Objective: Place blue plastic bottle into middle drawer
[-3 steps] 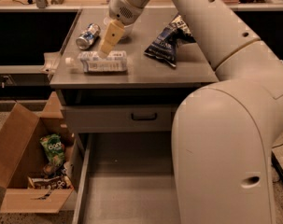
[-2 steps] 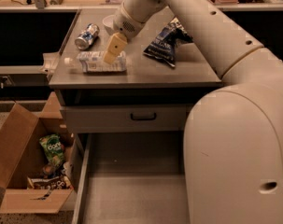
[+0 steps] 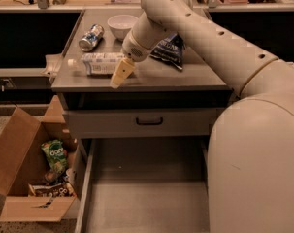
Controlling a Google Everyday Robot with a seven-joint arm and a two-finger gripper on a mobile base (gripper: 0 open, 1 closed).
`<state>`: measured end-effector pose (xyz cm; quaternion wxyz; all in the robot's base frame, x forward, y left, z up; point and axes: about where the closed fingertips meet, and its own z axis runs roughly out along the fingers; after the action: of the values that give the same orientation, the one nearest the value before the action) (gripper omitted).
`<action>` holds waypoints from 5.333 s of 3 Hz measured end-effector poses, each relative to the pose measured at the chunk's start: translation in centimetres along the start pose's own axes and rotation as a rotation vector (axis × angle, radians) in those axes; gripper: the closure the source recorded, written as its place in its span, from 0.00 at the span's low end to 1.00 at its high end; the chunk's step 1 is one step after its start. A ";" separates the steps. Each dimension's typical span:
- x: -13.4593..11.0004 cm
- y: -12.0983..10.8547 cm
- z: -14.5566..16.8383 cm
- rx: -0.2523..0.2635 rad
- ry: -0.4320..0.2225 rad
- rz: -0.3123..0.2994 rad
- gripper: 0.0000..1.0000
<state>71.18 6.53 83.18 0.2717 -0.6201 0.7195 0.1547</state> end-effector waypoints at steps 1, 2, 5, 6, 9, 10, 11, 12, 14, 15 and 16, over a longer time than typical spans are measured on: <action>0.8 -0.5 0.3 0.021 -0.011 0.005 0.41; 1.1 -1.7 -0.7 0.053 -0.054 -0.007 0.64; 0.4 -1.1 -5.9 0.059 -0.171 -0.133 1.00; 0.3 -0.7 -5.9 0.055 -0.169 -0.155 1.00; 3.7 7.9 -13.3 0.225 -0.141 -0.153 1.00; 10.1 12.6 -10.5 0.142 -0.075 -0.074 1.00; 12.2 14.5 -9.0 0.101 -0.046 -0.053 1.00; 12.3 14.5 -9.0 0.101 -0.046 -0.052 1.00; 19.8 17.6 -4.5 0.039 -0.064 0.074 1.00; 26.6 21.5 -1.9 0.000 -0.062 0.193 1.00; 32.3 24.2 1.0 -0.029 -0.034 0.280 1.00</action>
Offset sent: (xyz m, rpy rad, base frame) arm 0.0269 -0.0337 0.0193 0.0954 -0.1211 -0.0295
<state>45.10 -14.57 60.78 0.2508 -0.5147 0.7920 0.2119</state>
